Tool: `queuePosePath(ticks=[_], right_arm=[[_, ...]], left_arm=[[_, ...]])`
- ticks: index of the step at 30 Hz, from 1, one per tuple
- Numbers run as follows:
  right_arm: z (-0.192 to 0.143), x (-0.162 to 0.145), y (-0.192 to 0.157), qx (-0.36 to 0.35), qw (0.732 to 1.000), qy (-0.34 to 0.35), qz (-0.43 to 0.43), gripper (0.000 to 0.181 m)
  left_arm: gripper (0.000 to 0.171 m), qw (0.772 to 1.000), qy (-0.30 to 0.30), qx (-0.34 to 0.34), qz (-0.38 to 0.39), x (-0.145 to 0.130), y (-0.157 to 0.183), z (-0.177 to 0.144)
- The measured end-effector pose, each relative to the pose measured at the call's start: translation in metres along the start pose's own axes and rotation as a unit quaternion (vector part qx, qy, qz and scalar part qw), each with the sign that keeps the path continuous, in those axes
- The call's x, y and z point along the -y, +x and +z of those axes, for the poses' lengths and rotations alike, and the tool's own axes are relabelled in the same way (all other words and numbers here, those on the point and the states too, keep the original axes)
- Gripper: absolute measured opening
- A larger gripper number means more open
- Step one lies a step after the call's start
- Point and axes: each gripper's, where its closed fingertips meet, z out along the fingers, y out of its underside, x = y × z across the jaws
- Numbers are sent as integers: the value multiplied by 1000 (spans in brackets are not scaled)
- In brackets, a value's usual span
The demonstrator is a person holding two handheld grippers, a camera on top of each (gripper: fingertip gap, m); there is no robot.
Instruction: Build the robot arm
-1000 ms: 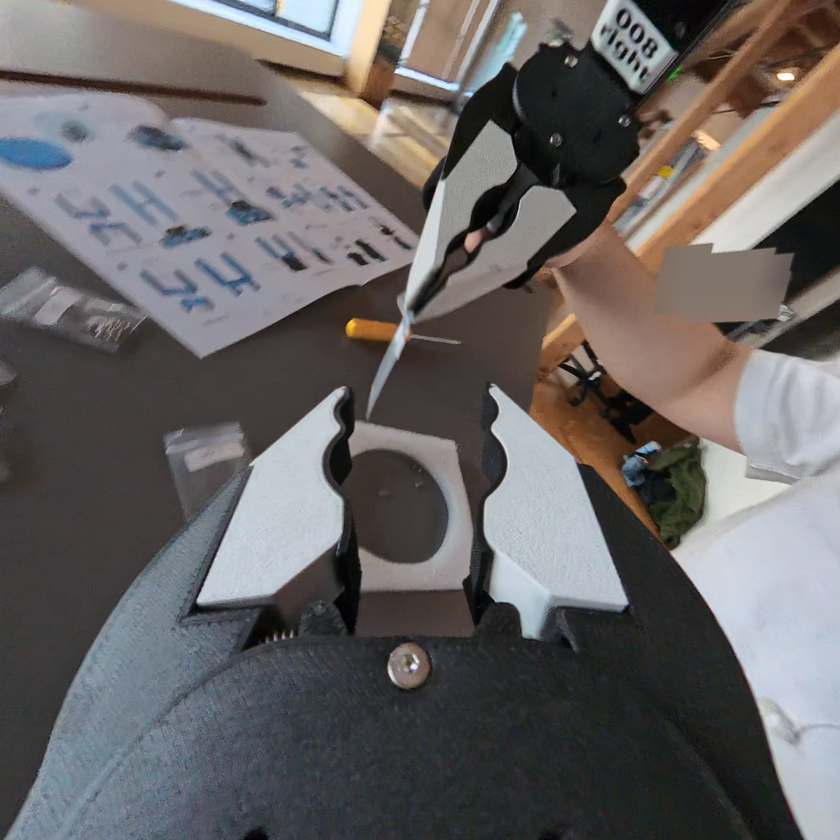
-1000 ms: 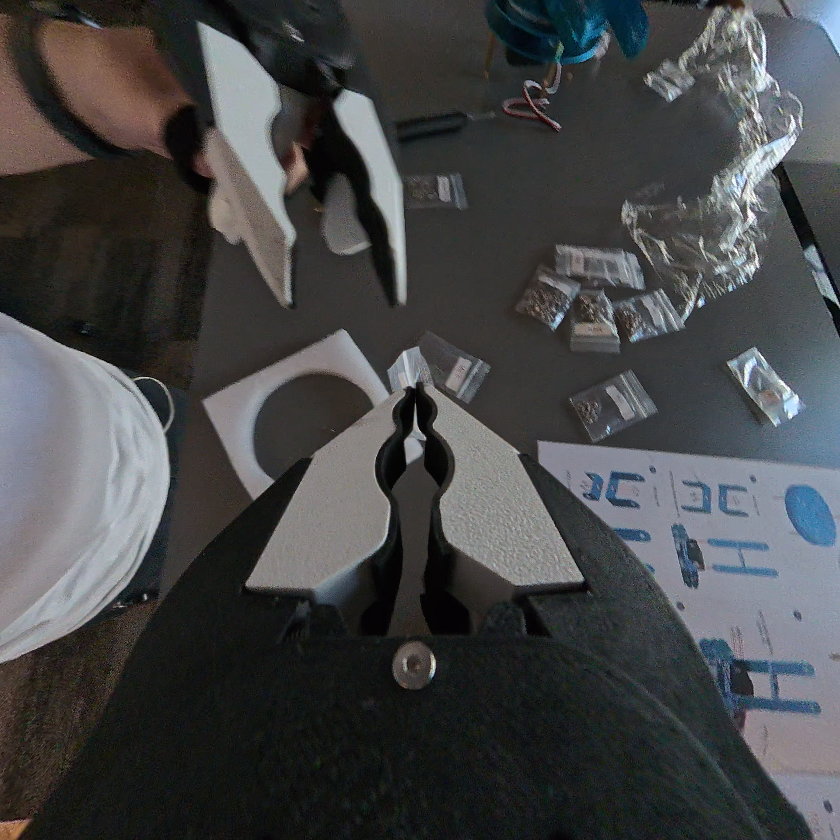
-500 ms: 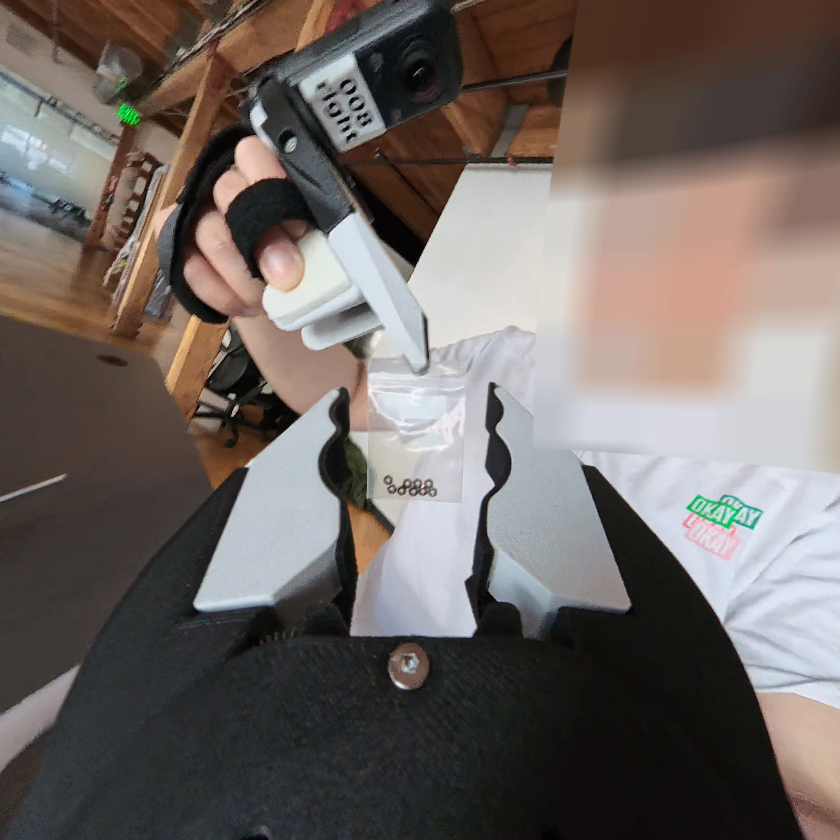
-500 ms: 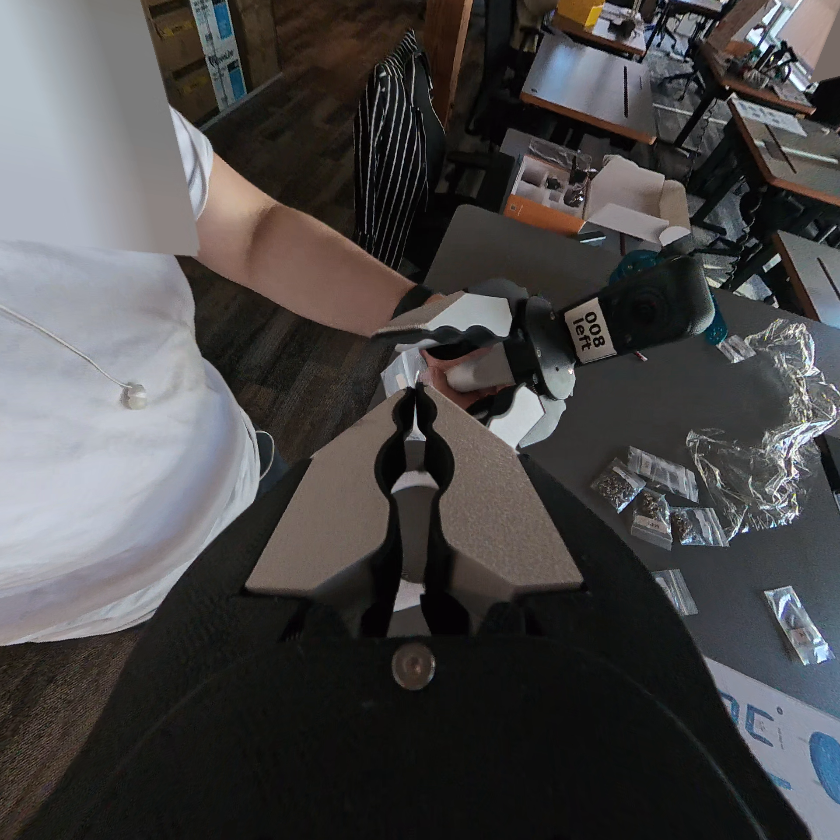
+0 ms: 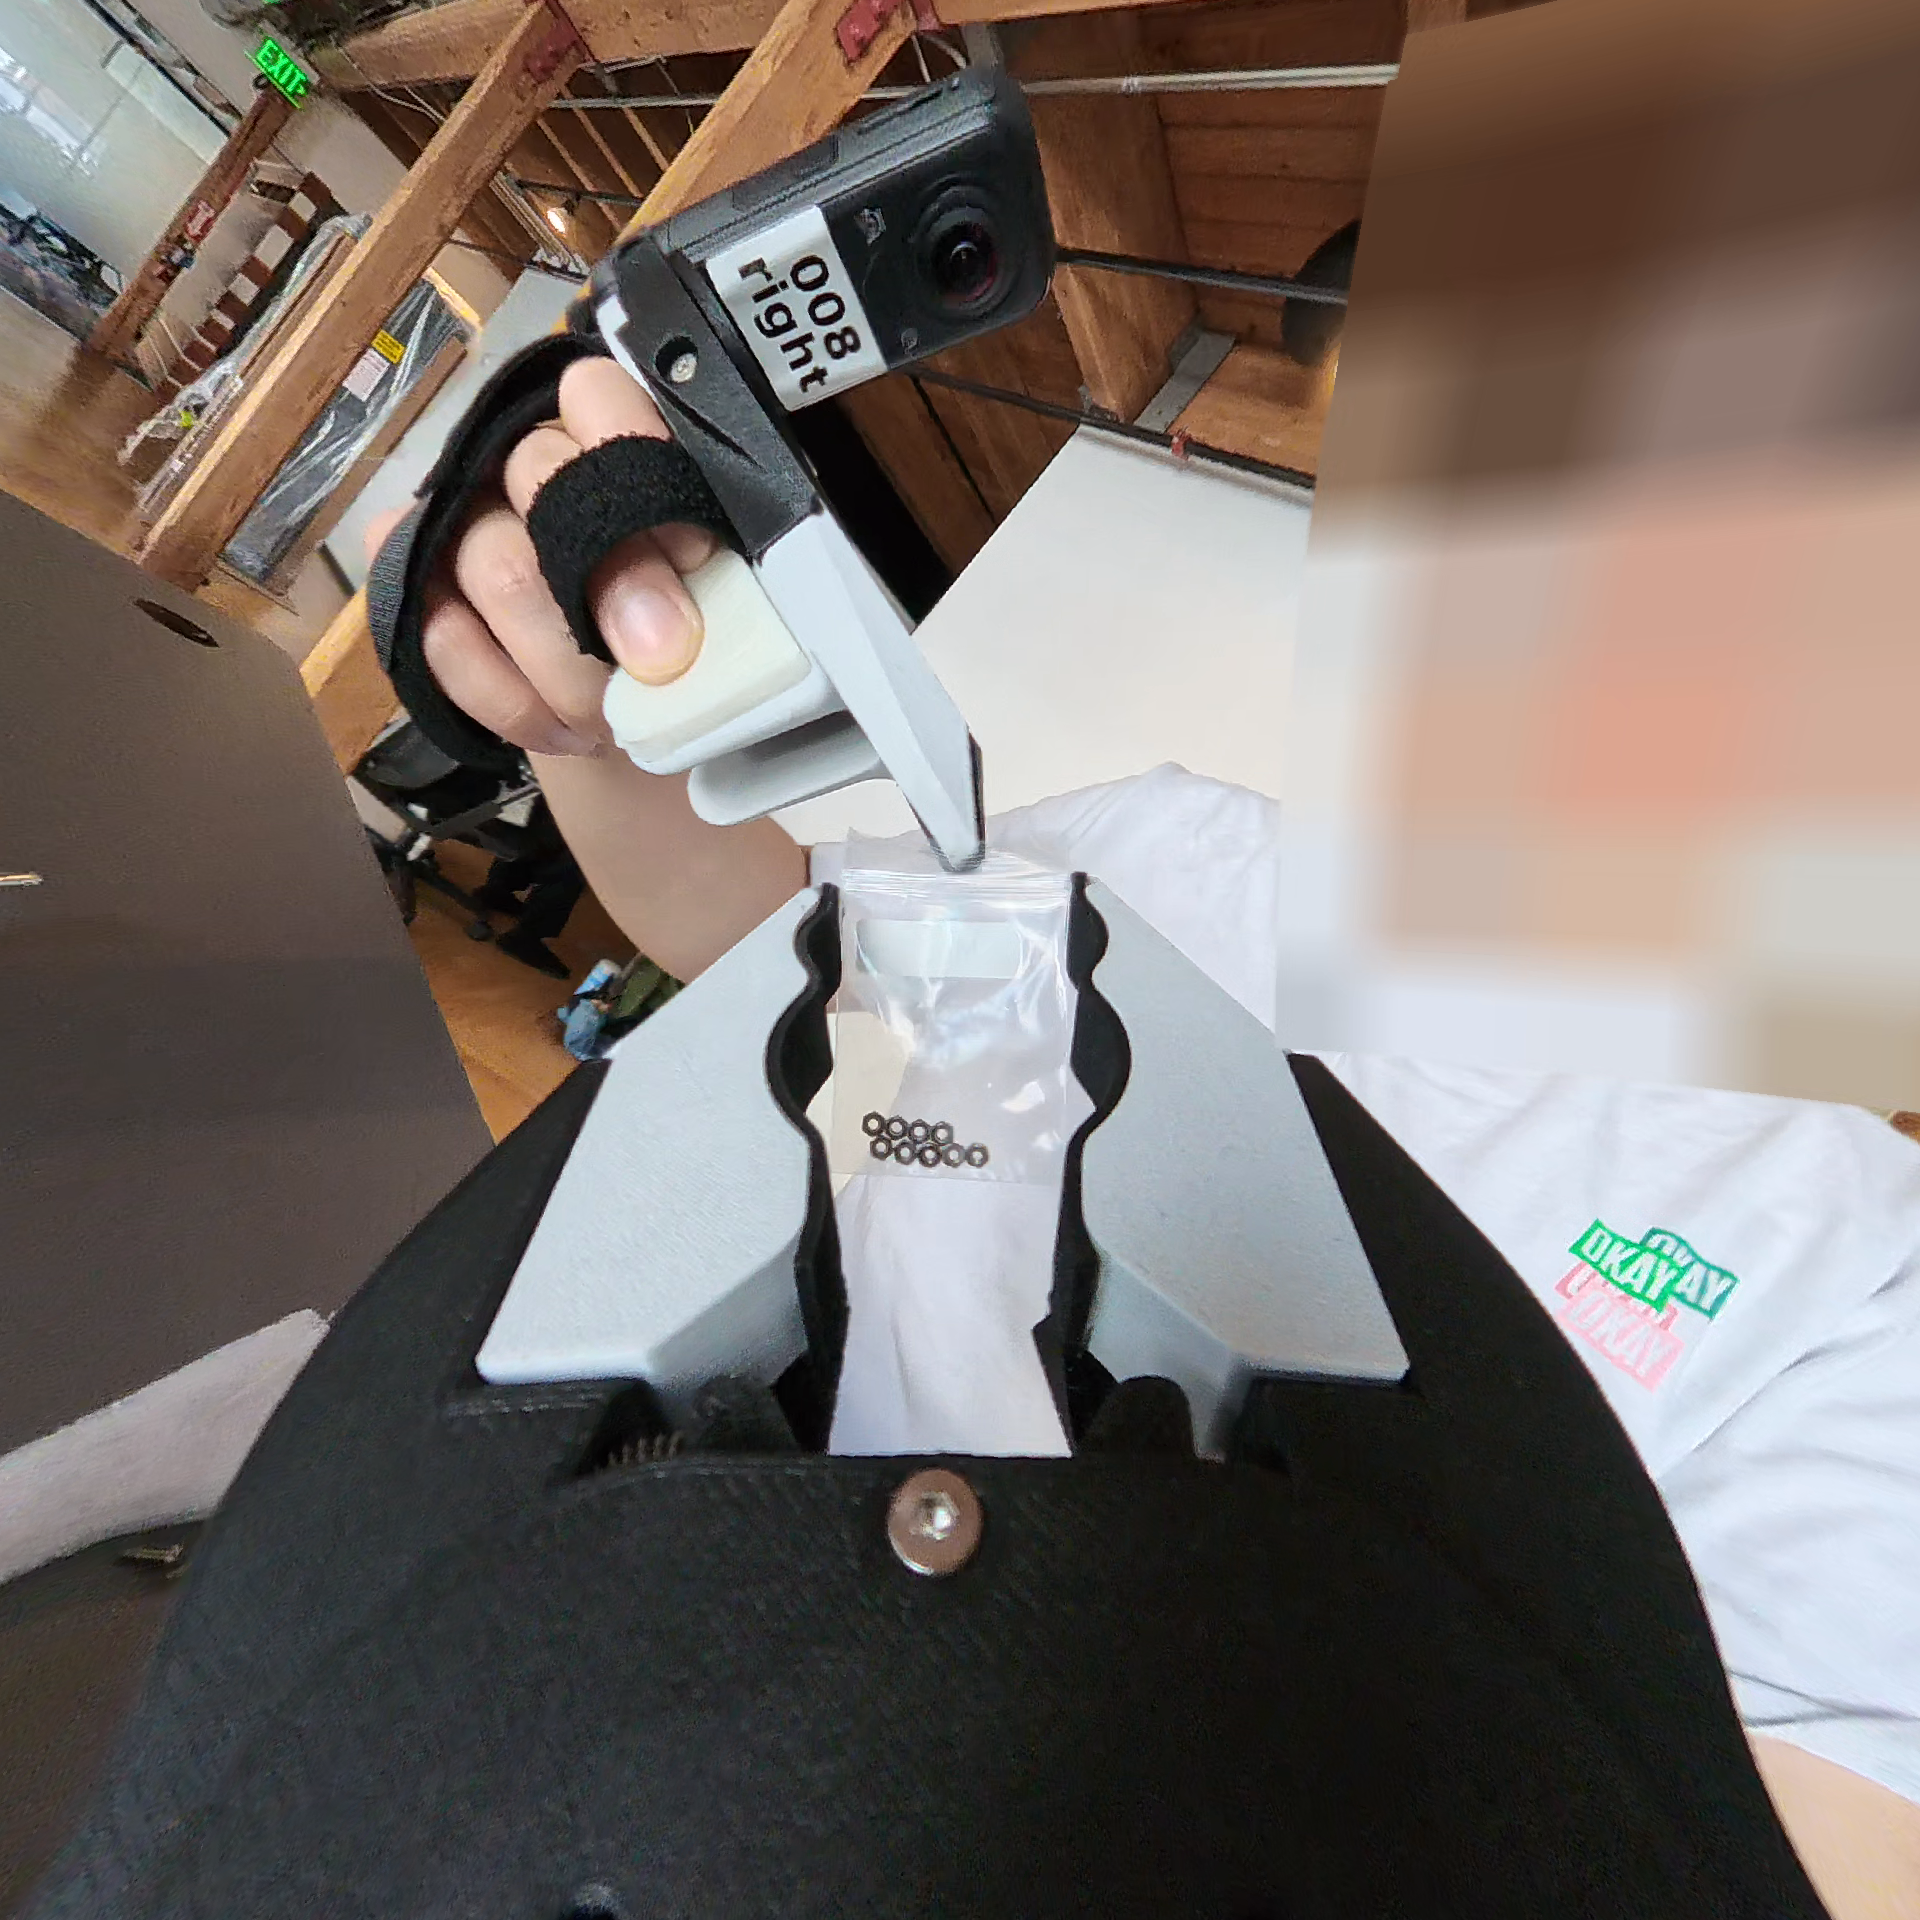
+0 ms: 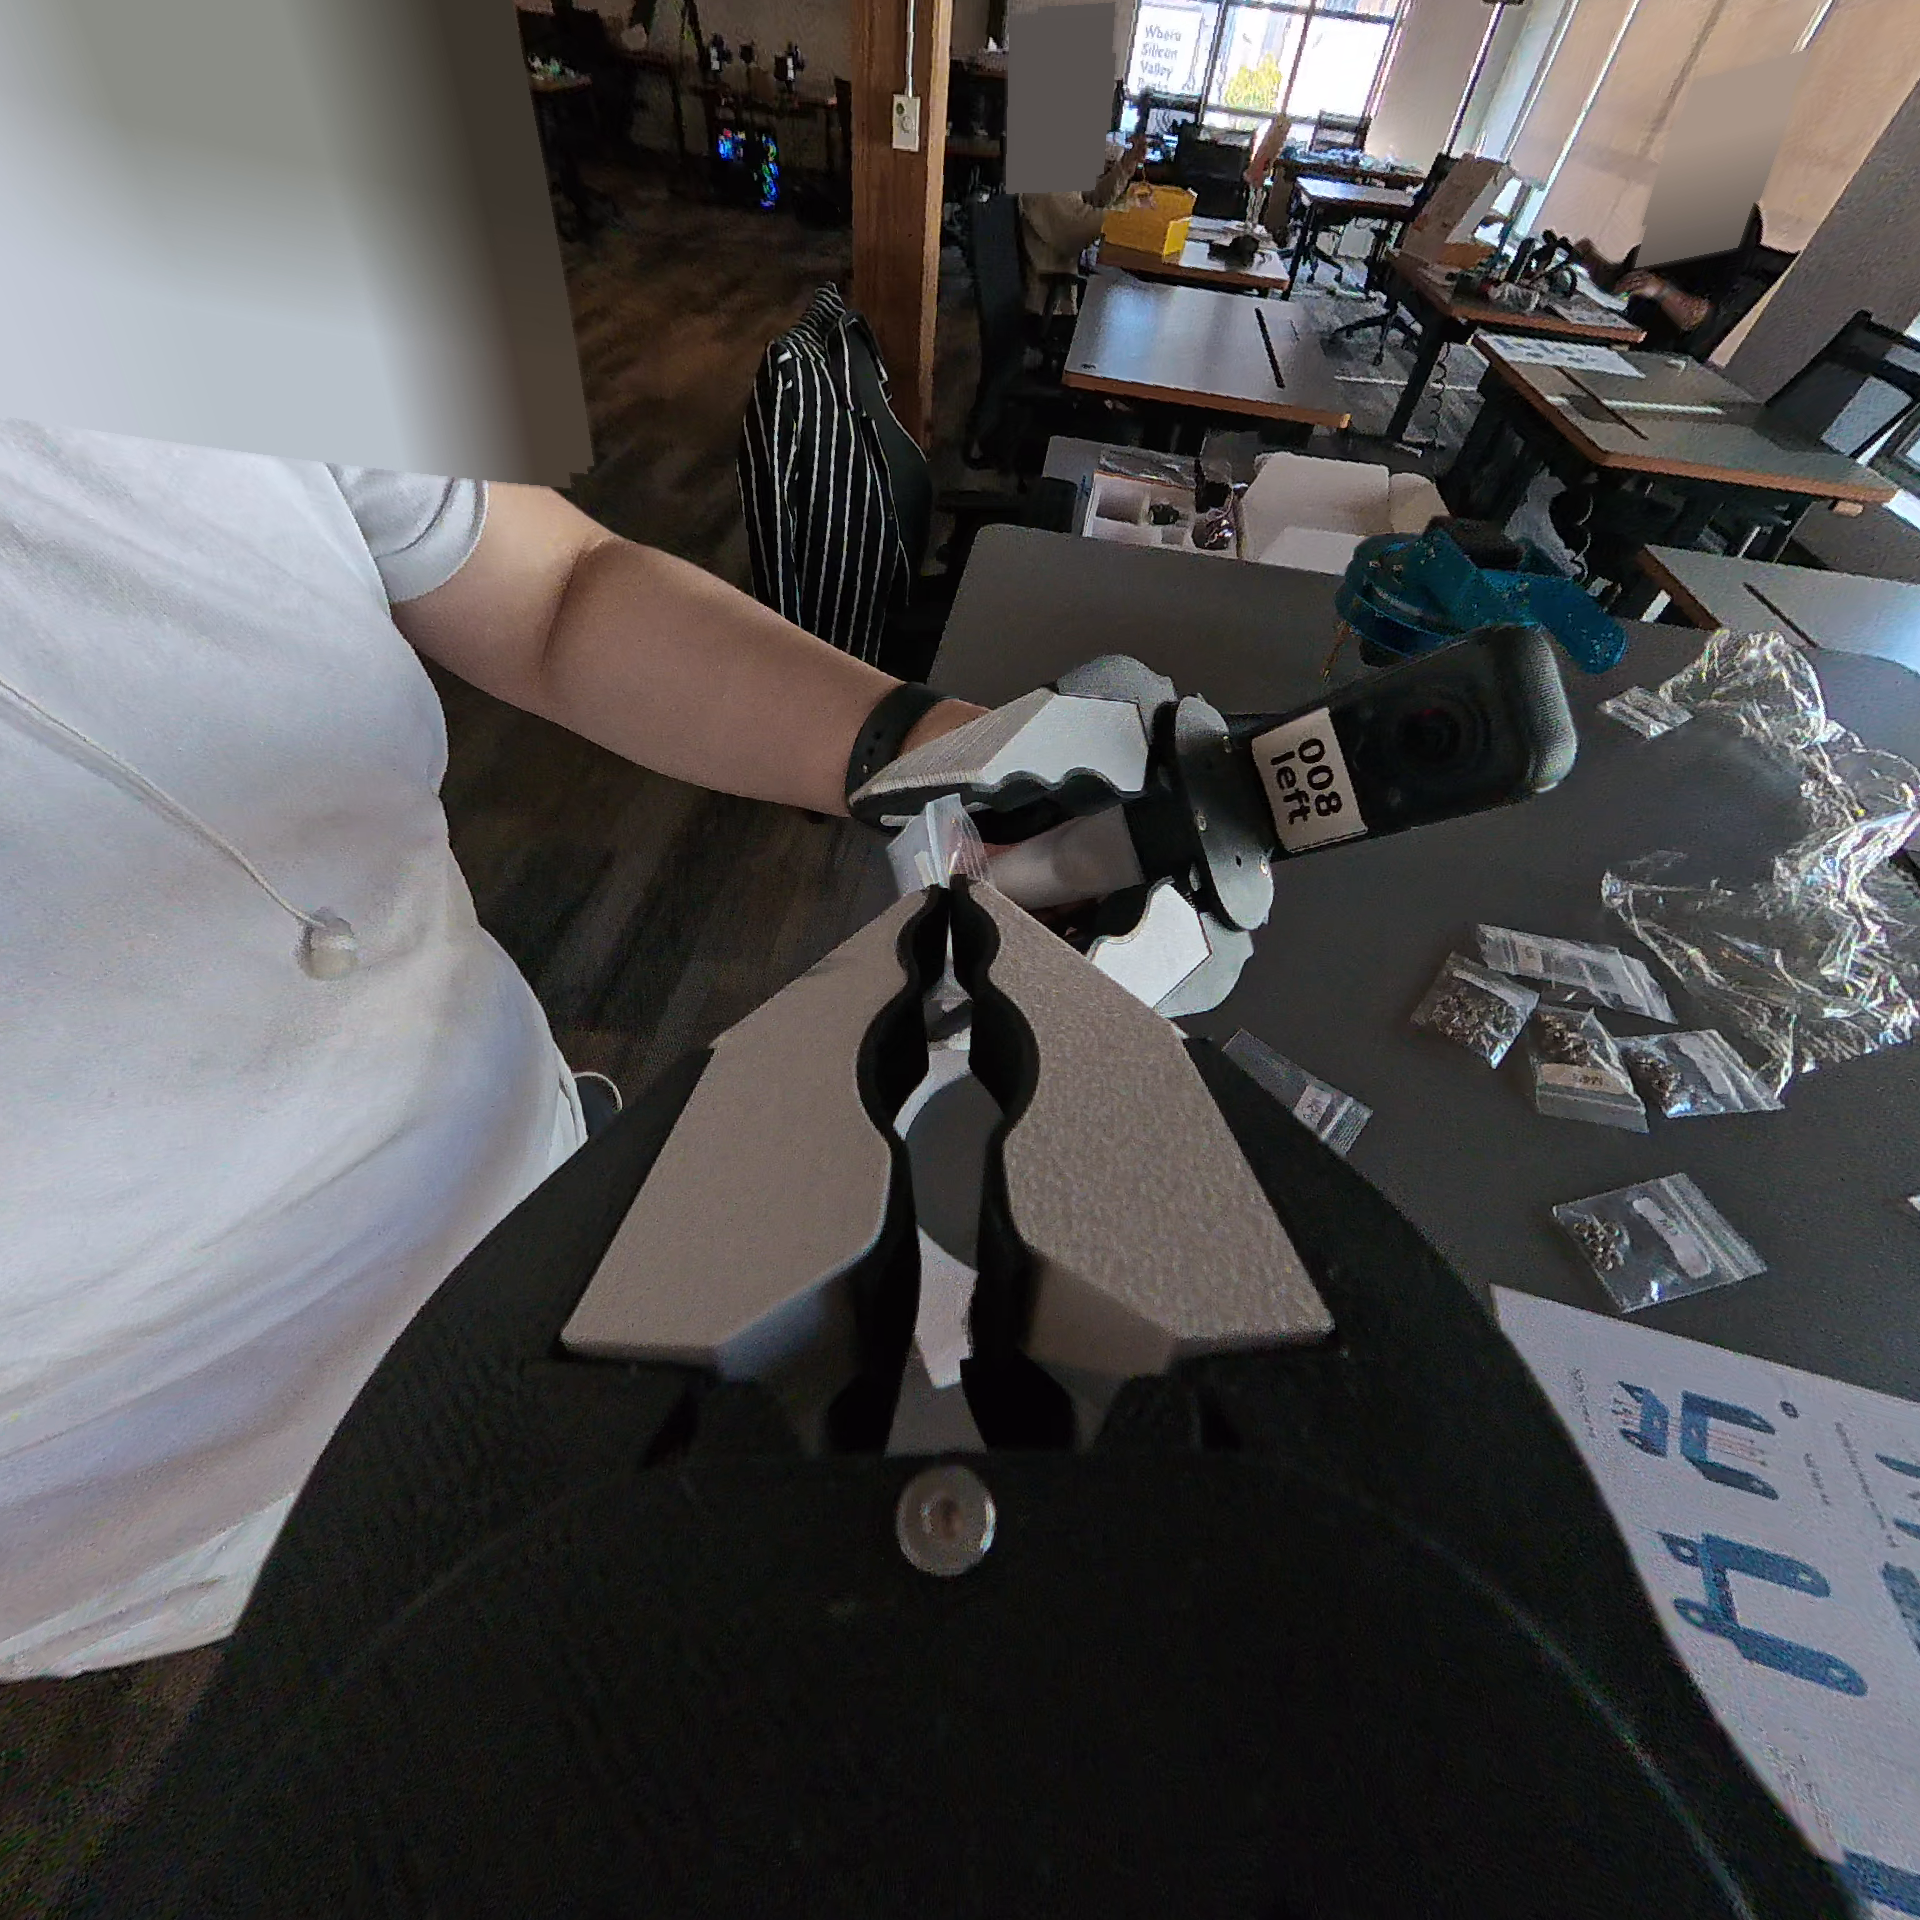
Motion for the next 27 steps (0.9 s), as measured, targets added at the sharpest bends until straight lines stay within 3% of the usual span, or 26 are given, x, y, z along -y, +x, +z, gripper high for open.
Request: queuePosePath(ticks=[14,27], right_arm=[[-2,-24,37,0,998,42,42,0],[-10,-38,100,15,996,71,60,0]], left_arm=[[42,999,4,3,-36,17,-33,-33],[33,999,-18,33,-25,61,-68,-73]])
